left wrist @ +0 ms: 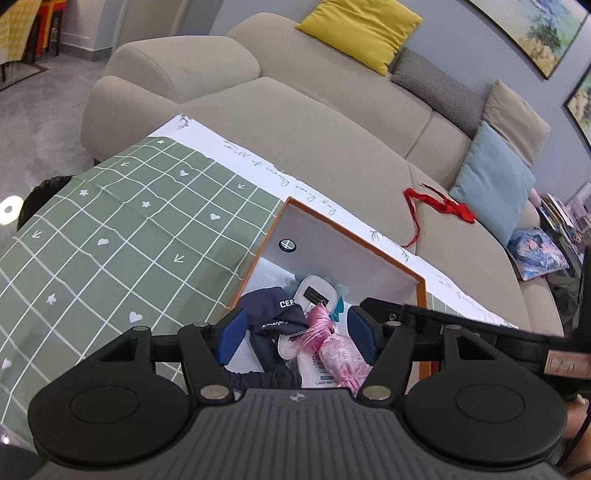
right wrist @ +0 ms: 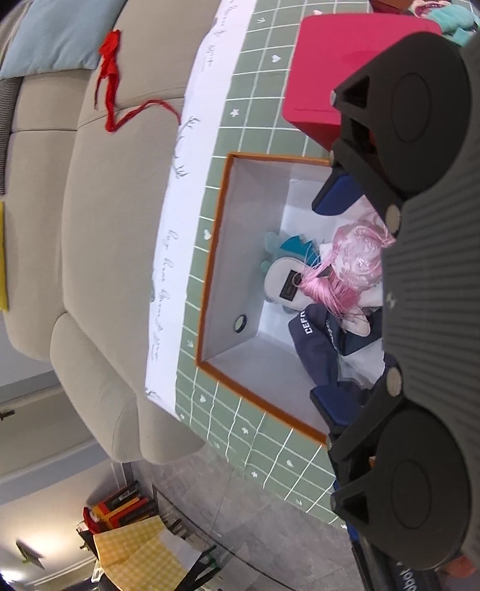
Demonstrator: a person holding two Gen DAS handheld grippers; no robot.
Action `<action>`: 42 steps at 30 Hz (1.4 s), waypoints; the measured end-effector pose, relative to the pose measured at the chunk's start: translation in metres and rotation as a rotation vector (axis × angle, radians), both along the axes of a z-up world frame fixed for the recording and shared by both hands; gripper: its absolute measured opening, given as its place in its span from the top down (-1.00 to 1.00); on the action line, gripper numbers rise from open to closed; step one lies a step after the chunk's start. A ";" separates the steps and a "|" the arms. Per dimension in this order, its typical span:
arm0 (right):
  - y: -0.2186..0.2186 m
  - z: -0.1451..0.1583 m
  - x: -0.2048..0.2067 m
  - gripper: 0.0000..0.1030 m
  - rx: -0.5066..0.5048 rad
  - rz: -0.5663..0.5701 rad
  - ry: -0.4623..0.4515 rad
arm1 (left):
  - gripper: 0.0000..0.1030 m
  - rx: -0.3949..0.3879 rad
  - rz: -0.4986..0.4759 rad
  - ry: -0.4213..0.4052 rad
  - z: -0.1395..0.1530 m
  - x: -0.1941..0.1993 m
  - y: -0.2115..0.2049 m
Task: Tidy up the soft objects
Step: 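Withdraw both tools from the box back over the mat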
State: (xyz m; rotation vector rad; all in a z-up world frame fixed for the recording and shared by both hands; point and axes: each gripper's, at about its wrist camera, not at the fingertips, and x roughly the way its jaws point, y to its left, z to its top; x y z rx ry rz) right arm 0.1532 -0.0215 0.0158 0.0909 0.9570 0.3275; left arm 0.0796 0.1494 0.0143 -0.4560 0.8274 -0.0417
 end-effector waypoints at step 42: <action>-0.321 -0.069 -0.049 -0.89 -0.190 -0.309 0.249 | -0.50 0.187 -0.822 0.134 -0.061 -0.093 -0.308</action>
